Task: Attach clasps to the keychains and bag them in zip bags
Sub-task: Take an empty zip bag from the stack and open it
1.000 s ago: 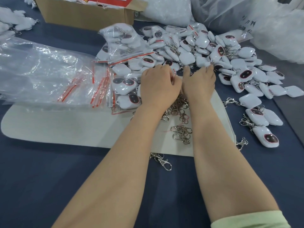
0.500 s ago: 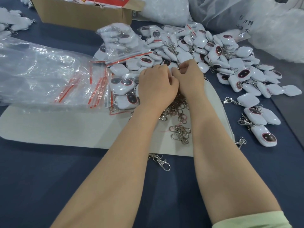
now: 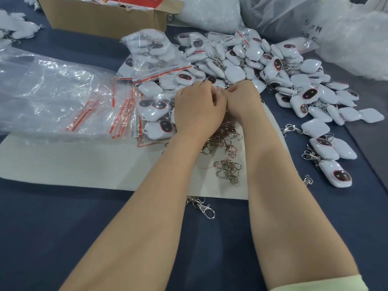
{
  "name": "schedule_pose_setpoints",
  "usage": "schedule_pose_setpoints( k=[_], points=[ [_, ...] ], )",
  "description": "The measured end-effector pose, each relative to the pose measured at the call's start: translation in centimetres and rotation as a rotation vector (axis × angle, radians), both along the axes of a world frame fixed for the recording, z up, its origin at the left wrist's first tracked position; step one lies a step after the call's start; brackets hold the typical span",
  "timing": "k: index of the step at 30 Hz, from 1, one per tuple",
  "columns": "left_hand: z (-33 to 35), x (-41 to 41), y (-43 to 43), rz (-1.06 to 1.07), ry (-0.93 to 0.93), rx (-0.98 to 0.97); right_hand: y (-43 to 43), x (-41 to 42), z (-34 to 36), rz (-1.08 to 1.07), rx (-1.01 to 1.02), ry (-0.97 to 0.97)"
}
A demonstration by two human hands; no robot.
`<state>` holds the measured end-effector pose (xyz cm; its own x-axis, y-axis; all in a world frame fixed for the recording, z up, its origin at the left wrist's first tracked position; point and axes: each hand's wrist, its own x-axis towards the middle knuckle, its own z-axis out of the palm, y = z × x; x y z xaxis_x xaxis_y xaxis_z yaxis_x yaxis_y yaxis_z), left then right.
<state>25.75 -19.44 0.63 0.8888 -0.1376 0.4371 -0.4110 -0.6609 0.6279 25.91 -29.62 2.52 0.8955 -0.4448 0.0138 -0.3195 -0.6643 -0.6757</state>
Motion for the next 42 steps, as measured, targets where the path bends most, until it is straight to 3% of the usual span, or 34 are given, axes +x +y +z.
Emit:
schedule_pose_setpoints(
  k=[3, 6, 9, 14, 16, 19, 22, 24, 28, 33, 36, 42],
  points=[
    [0.0, 0.0, -0.1, 0.001, 0.008, -0.006, 0.1, -0.3, 0.9, 0.038, 0.052, 0.064],
    [-0.1, 0.1, 0.0, 0.011, 0.002, 0.002, -0.1, -0.7, 2.0, 0.073, 0.251, 0.142],
    [-0.2, 0.1, 0.0, 0.019, 0.001, 0.007, -0.5, -0.6, 2.0, 0.094, 0.277, 0.162],
    [-0.2, 0.0, 0.0, -0.005, 0.005, 0.016, -0.6, -0.1, 0.6, -0.068, 0.407, -0.207],
    [-0.2, 0.0, 0.1, -0.006, 0.003, 0.023, -0.4, 0.0, 0.5, -0.097, 0.618, -0.345],
    [0.0, -0.1, 0.1, -0.012, -0.001, 0.021, -0.3, 0.1, 0.2, -0.075, 1.184, -0.468],
    [0.1, -0.2, 0.1, -0.015, 0.001, 0.023, -0.6, 0.1, -0.1, -0.103, 1.334, -0.505],
    [0.1, -0.3, 0.1, -0.014, 0.000, 0.029, -0.6, 0.2, -0.2, -0.173, 1.316, -0.471],
    [0.2, -0.3, 0.1, -0.011, 0.003, 0.037, -0.3, 0.6, -0.7, -0.214, 0.950, -0.300],
    [0.1, -0.2, 0.0, -0.008, 0.001, 0.039, 0.2, 0.4, -0.7, -0.136, 1.204, -0.370],
    [0.1, -0.2, 0.0, -0.007, -0.005, 0.039, 0.1, 0.5, -1.0, -0.119, 1.234, -0.503],
    [0.1, -0.3, 0.1, -0.012, -0.006, 0.028, 0.2, 0.5, -1.5, -0.072, 0.834, -0.510]
  ],
)
